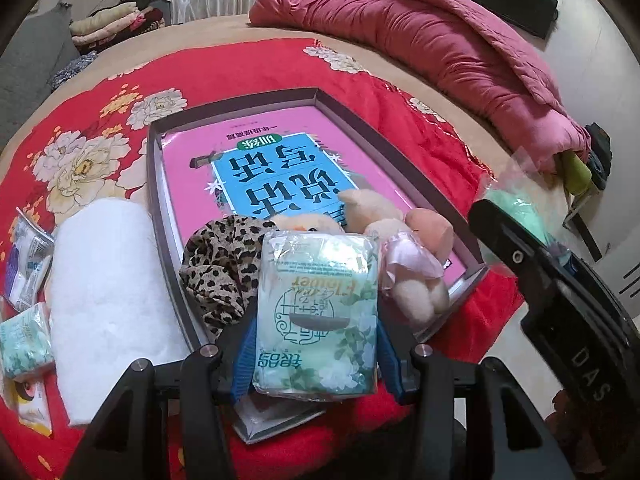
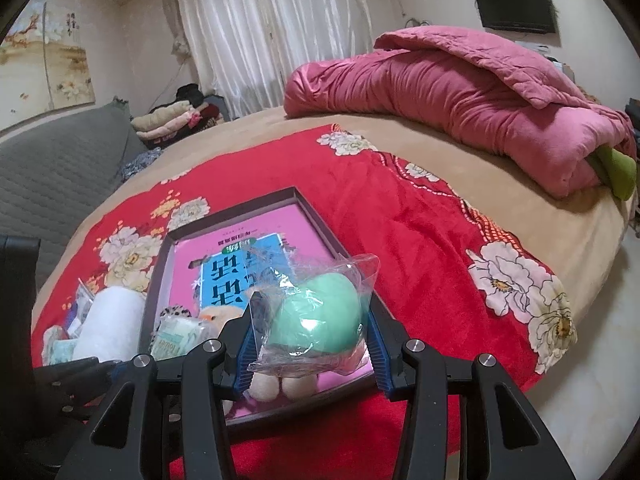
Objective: Organize soft objects
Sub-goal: 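Carry the tissue pack and bagged sponge over the pink tray with both tools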
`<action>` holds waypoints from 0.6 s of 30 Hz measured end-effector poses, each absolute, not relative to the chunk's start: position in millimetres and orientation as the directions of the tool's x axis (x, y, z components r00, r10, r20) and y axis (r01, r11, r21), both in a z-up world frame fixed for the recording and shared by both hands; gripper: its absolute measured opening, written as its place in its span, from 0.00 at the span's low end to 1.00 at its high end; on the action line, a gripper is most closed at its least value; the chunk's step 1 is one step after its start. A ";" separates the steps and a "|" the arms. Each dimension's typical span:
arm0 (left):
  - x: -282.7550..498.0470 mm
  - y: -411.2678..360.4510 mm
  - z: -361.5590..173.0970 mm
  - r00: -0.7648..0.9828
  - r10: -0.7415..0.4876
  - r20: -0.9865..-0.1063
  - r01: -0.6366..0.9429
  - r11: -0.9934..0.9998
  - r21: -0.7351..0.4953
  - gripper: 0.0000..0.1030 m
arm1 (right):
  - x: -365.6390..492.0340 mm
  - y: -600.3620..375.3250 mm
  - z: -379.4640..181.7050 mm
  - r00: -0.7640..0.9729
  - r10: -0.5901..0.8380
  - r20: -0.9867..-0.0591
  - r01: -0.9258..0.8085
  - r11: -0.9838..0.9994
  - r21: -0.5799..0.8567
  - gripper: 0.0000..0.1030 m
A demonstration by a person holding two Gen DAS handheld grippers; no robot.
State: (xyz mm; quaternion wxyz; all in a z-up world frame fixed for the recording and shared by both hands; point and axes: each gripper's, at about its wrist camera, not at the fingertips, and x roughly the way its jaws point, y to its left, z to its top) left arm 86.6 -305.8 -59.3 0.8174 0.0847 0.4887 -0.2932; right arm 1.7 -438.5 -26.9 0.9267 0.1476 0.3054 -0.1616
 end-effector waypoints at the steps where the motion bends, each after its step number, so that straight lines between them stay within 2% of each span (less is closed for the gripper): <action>1: 86.0 -306.8 -60.5 0.356 -0.388 -0.850 0.565 0.814 -0.135 0.50 | 3.2 -438.7 -27.5 0.760 -0.206 -0.616 0.387 0.905 0.174 0.48; 18: 80.5 -304.4 -59.6 0.356 -0.403 -0.843 0.581 0.802 -0.138 0.50 | 28.9 -448.4 -55.8 0.706 -0.220 -0.673 0.396 0.910 0.119 0.47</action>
